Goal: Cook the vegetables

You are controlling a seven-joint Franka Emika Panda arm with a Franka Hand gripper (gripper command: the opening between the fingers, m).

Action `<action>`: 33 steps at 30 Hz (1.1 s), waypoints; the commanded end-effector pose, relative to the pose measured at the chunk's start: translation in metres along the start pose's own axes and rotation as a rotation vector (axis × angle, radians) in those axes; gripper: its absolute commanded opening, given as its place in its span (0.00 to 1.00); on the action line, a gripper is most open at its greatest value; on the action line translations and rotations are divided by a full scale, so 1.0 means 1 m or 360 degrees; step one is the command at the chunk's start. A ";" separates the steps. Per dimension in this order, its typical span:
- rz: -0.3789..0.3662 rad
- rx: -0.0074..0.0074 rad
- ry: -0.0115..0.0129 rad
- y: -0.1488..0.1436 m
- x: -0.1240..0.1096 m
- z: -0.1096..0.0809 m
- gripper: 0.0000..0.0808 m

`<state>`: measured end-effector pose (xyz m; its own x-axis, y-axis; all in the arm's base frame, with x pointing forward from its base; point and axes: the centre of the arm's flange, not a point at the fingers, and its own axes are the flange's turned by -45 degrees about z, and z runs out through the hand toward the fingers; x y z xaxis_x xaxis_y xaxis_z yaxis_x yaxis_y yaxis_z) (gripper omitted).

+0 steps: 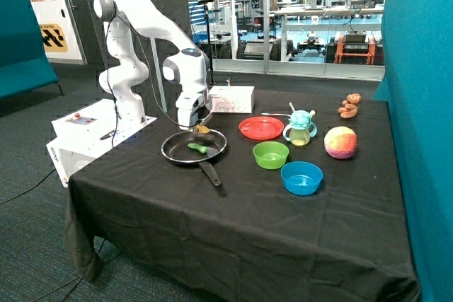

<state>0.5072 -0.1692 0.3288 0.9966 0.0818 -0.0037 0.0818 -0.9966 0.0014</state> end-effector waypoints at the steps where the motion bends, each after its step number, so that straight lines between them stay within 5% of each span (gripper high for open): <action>1: 0.0047 0.00023 0.00058 0.012 0.005 0.018 0.00; 5: 0.0037 0.00022 0.00058 0.013 0.005 0.021 0.00; 10: 0.0030 0.00022 0.00058 0.015 0.005 0.023 0.33; 13: 0.0023 0.00022 0.00058 0.015 0.004 0.024 0.43; 33: -0.0008 0.00022 0.00058 0.011 -0.002 0.025 0.70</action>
<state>0.5120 -0.1821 0.3052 0.9969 0.0785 -0.0058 0.0785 -0.9969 -0.0018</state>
